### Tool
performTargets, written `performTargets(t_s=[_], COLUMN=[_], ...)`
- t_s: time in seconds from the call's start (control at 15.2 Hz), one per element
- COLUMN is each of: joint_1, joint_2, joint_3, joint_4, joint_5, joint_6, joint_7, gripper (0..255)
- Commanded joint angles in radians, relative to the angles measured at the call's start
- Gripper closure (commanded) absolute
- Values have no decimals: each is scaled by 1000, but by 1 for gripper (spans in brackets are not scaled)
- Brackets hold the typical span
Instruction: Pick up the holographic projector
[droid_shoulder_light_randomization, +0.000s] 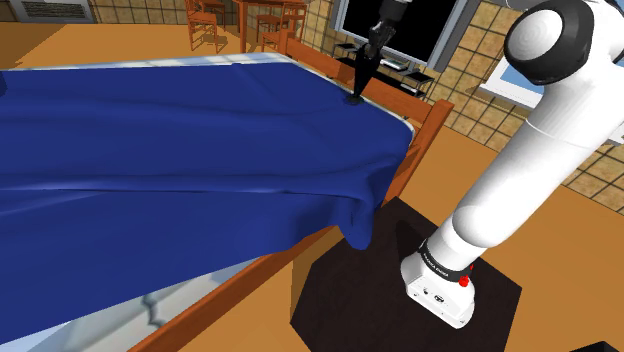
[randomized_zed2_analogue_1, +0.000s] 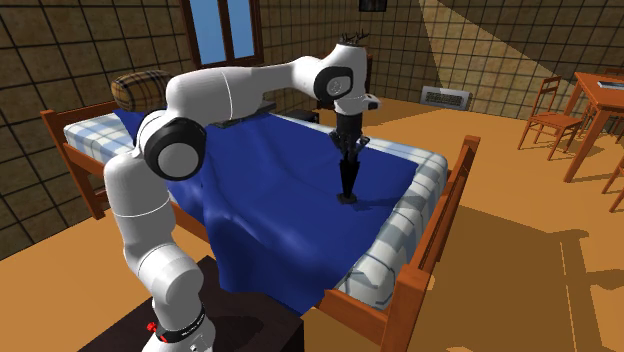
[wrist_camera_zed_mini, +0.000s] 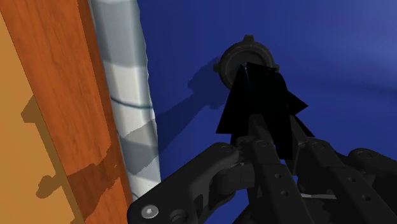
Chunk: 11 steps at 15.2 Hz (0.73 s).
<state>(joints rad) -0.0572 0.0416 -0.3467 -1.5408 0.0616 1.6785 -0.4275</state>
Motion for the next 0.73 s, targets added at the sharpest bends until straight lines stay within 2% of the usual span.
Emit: performTargets(t_s=[0.0,0.53,0.66], joint_1=[-2,-13,-14], joint_2=[9,57,58], joint_3=[-2,-8,-8], joint_4=[37,208,212], joint_5=[3,22,22], joint_6=[-29,-155,-158], joint_7=[-2,-8,-8], gripper=[255,255,255])
